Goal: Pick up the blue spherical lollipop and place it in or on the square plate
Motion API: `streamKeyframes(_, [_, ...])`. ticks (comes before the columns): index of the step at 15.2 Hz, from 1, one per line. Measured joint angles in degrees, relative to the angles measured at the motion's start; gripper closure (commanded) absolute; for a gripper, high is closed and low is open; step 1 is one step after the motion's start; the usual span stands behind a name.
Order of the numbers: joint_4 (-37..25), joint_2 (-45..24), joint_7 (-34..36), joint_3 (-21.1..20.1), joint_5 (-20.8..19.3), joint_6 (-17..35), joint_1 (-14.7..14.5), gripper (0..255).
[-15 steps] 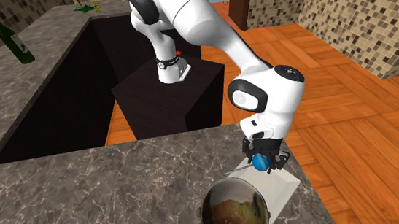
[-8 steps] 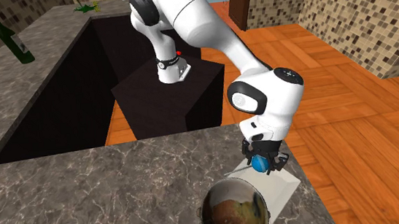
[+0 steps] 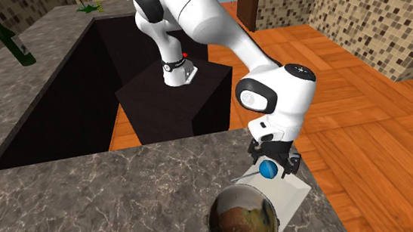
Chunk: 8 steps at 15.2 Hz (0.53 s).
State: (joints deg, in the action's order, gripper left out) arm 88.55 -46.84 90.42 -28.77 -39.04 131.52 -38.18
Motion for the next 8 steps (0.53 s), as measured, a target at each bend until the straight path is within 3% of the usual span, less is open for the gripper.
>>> streamKeyframes(8, [0.99, 3.47, -0.7, -1.62, 1.68, -2.46, 0.74, 0])
